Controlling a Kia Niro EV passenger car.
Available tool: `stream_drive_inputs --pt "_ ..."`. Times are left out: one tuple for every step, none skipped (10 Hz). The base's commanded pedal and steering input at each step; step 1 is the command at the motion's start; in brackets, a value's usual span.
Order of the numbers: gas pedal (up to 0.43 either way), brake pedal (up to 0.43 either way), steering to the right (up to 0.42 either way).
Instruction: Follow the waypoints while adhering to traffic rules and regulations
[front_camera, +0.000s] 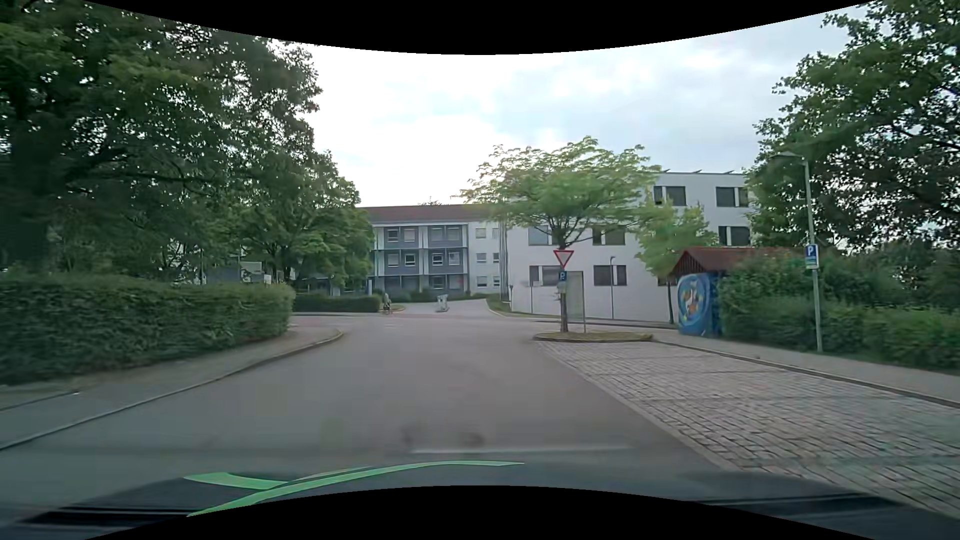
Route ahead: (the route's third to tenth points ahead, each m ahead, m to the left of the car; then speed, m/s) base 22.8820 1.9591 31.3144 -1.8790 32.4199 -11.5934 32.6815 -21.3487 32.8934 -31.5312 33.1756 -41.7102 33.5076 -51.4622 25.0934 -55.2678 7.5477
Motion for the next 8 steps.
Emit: stream_drive_inputs --pt "0.000 0.116 -0.004" --pt "0.000 0.128 -0.005" --pt "0.000 0.128 -0.005" --pt "0.000 0.134 -0.005" --pt "0.000 0.140 -0.005" --pt "0.000 0.140 -0.005" --pt "0.000 0.146 -0.005" --pt "0.000 0.152 -0.005"
